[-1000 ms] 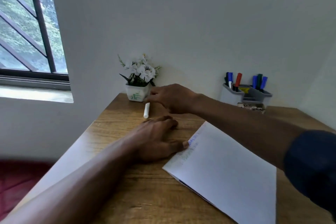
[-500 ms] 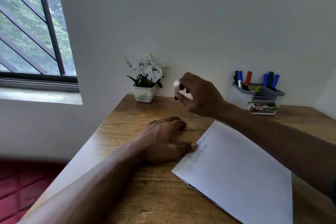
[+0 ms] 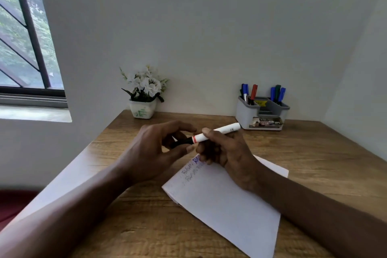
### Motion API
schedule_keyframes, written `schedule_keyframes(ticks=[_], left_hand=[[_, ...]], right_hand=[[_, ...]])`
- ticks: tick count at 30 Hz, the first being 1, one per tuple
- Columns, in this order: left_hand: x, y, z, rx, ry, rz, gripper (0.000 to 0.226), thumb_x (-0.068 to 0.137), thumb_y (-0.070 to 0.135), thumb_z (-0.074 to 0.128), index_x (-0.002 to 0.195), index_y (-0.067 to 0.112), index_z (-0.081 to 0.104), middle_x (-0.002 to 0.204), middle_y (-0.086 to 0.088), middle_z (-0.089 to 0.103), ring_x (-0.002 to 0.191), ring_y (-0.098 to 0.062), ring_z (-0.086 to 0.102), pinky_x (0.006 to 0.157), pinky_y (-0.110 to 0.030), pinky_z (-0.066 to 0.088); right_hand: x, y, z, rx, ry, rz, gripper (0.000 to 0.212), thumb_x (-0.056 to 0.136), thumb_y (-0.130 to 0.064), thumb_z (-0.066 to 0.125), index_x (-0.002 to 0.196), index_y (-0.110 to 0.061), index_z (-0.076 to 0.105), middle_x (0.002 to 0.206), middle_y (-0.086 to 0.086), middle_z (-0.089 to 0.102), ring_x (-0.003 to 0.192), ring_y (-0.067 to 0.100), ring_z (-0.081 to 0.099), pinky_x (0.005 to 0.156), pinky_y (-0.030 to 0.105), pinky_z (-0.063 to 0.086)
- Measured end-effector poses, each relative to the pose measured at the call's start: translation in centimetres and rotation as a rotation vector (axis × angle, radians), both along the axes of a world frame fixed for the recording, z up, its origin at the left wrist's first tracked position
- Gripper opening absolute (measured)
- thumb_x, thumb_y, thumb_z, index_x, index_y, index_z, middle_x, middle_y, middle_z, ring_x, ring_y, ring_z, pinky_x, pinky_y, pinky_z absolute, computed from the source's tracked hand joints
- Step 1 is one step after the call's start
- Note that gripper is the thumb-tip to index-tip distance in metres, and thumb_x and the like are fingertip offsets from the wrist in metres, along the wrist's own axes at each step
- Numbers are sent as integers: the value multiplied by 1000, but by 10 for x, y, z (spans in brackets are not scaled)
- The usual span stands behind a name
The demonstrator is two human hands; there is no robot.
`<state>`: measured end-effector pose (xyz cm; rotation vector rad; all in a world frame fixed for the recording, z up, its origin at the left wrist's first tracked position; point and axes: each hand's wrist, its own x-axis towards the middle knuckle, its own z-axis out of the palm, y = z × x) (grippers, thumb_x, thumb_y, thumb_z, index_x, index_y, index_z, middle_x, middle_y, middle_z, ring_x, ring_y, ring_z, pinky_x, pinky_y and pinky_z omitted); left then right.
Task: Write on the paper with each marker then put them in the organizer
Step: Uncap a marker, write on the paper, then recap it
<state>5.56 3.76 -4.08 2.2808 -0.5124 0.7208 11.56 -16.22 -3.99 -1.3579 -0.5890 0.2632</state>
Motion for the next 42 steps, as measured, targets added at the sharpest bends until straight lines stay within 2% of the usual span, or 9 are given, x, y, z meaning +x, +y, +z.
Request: schedule_keyframes(ticks=[6, 10, 13, 22, 29, 33, 38, 40, 42], left_hand=[[3, 1, -3, -65, 37, -42, 28, 87, 28, 78, 114, 29, 72, 96, 12, 77, 88, -7, 74, 76, -40, 62], [7, -2, -8, -183, 118, -128, 20, 90, 27, 74, 110, 29, 73, 81, -4, 74, 68, -32, 66, 62, -55, 53], [9, -4, -11, -240, 151, -175, 17, 93, 18, 71, 108, 26, 73, 73, -12, 66, 68, -45, 57, 57, -59, 48], [11, -3, -10, -267, 205, -222, 20, 95, 11, 67, 111, 21, 72, 79, -17, 65, 74, -45, 59, 61, -59, 51], [11, -12, -11, -208, 137, -168, 19, 96, 12, 67, 109, 25, 72, 74, 0, 68, 66, -35, 59, 58, -55, 51], [11, -12, -10, -227, 145, -176, 21, 95, 11, 67, 109, 25, 72, 76, -3, 70, 68, -38, 59, 58, -53, 52], [7, -5, -4, -256, 304, -255, 29, 97, 9, 62, 122, 19, 72, 98, -7, 76, 81, -22, 64, 68, -29, 51], [6, 0, -5, -276, 344, -266, 31, 97, 11, 62, 125, 22, 72, 96, -7, 75, 83, -20, 64, 72, -33, 52], [5, 3, -5, -328, 364, -240, 31, 94, 17, 66, 124, 23, 71, 89, -12, 72, 86, -29, 67, 80, -44, 56]], right_hand=[[2, 1, -2, -36, 32, -6, 19, 81, -28, 78, 84, -10, 77, 81, 21, 71, 72, 25, 68, 63, 31, 50], [2, 1, -1, -9, 80, -1, 15, 82, -25, 75, 78, -11, 77, 81, 18, 74, 69, 23, 71, 58, 28, 51], [4, 0, 0, -11, 102, -1, 16, 87, -20, 72, 81, -5, 74, 75, 13, 72, 64, 22, 67, 54, 25, 51], [7, 2, 0, -19, 121, -6, 17, 93, -17, 67, 89, -1, 69, 73, 9, 73, 55, 19, 66, 49, 23, 52], [7, 3, -1, 51, 186, -9, 32, 95, -23, 66, 102, 8, 64, 77, 22, 74, 60, 24, 73, 56, 28, 61], [6, 3, -1, 62, 206, 4, 33, 95, -23, 65, 102, 9, 64, 77, 21, 75, 61, 24, 74, 59, 29, 63], [8, 0, 0, 110, 279, 71, 28, 90, -22, 68, 96, 4, 61, 85, 24, 74, 69, 28, 76, 65, 33, 64], [8, -2, 1, 110, 298, 130, 34, 82, -25, 70, 97, 4, 60, 89, 24, 75, 73, 30, 77, 67, 34, 65], [8, -2, 1, 124, 291, 138, 32, 80, -27, 70, 94, 2, 62, 92, 24, 76, 74, 30, 77, 67, 33, 65]])
